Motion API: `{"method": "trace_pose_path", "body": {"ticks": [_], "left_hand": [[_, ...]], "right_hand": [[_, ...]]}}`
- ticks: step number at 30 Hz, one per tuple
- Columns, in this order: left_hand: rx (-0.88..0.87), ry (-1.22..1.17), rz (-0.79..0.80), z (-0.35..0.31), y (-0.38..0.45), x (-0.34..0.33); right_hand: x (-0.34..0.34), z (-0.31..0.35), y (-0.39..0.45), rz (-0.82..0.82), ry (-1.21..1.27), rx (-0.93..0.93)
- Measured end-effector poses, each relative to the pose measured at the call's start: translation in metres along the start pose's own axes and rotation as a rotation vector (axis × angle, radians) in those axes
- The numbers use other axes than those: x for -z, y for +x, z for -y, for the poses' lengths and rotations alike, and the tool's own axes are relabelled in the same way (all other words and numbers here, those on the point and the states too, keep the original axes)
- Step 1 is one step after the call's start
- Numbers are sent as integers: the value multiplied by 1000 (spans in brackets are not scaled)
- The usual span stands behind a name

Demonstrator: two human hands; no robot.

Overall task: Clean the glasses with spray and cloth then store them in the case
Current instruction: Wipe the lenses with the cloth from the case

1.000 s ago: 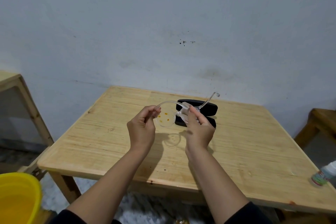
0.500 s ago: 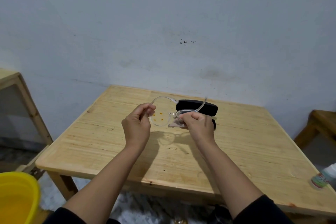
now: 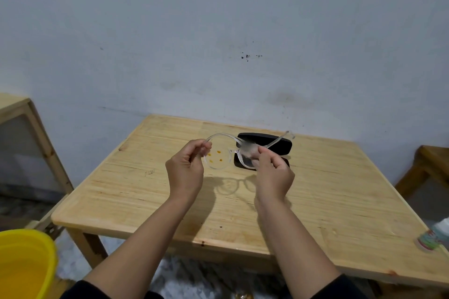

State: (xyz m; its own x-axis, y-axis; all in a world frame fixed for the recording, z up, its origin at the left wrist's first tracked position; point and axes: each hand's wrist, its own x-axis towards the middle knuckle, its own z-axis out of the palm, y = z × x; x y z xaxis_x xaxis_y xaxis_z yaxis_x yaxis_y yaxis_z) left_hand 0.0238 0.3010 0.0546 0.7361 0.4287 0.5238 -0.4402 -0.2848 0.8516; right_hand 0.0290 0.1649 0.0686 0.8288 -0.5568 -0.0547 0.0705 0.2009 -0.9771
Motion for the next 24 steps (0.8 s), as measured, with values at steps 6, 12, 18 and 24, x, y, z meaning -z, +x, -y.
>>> {"method": "trace_pose_path", "body": {"ticks": [6,12,18,24], "left_hand": [[-62,1,15,-4,-13,-10],[-106,5,8,-4,-9,-9],[-70,3,-4,-2,-4,-3],[-53,28,-3,0,4,2]], "right_hand": [[-14,6,-12,-84,361,-125],[-8,9,-7,112,198,-66],[5,25,8,468,-177,84],[9,34,17,623,-310,130]]}}
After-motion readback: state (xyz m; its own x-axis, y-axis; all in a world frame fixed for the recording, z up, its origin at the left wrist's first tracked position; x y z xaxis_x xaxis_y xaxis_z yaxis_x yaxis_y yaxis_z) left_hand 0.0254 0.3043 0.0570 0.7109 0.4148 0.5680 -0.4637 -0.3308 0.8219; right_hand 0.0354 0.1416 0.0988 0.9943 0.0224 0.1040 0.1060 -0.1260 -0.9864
